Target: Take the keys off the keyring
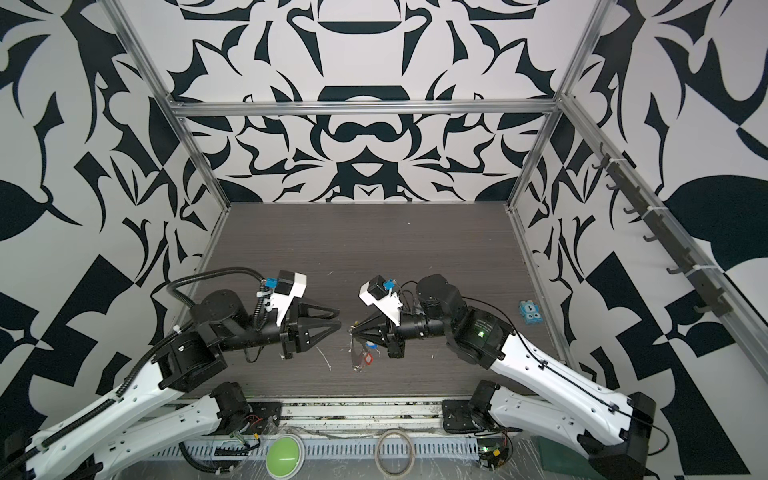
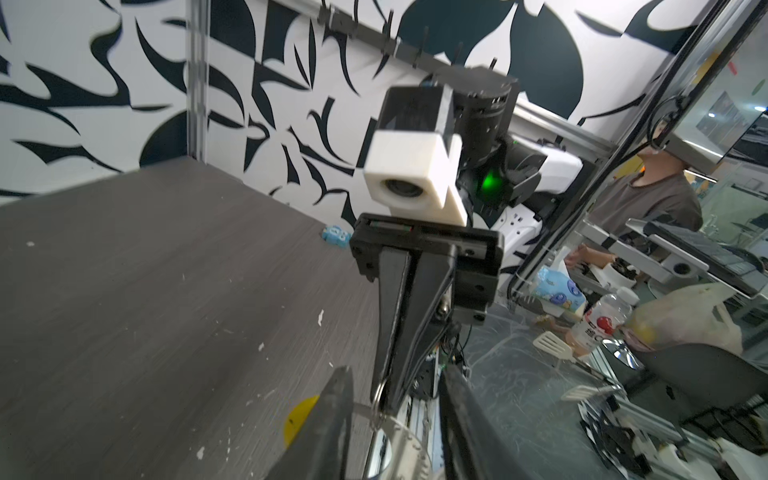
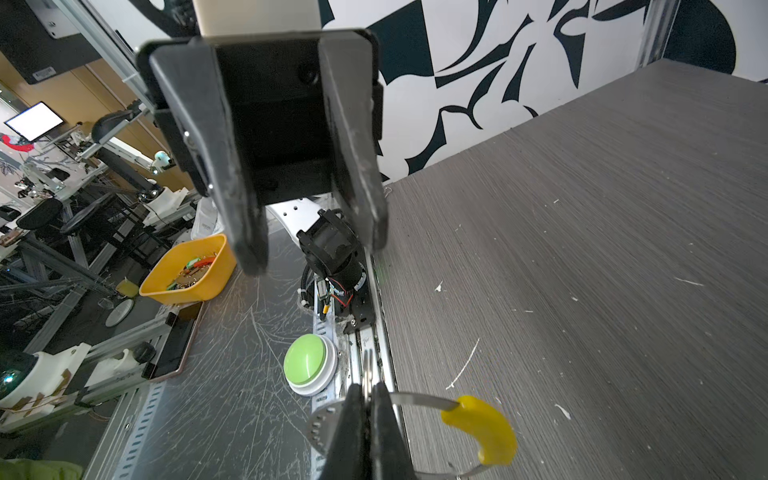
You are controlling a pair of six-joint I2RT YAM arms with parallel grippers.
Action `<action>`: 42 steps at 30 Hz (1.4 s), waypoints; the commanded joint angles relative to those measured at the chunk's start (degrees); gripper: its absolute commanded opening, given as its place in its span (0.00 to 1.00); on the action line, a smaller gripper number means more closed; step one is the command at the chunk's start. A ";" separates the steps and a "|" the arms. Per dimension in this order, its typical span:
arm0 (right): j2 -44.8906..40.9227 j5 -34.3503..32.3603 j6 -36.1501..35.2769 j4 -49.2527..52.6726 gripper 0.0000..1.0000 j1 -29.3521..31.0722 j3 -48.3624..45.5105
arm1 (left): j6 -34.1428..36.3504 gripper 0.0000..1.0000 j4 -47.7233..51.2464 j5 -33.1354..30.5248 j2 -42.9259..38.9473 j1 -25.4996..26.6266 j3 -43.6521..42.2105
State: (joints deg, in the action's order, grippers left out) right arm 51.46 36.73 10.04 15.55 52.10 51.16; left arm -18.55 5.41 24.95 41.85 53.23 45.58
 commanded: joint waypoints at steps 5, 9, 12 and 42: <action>-0.83 -1.13 -1.17 0.59 0.00 0.12 2.55 | -2.11 0.33 0.42 12.86 5.57 -3.66 1.19; -1.51 -1.64 -0.91 -0.15 0.00 0.06 2.19 | -2.11 0.24 -0.29 14.49 5.97 -3.66 0.65; -1.56 -2.10 -0.90 -0.46 0.00 0.05 2.11 | -2.11 0.23 -0.82 15.43 6.10 -3.66 0.32; -1.19 0.81 0.23 -3.24 0.00 0.14 2.78 | -1.77 0.27 0.22 10.72 5.27 -3.66 0.15</action>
State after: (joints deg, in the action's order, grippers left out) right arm 50.92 35.48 10.09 16.47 51.90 51.35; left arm -20.56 5.76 35.75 47.81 49.78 45.43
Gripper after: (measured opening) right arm 0.060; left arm 0.274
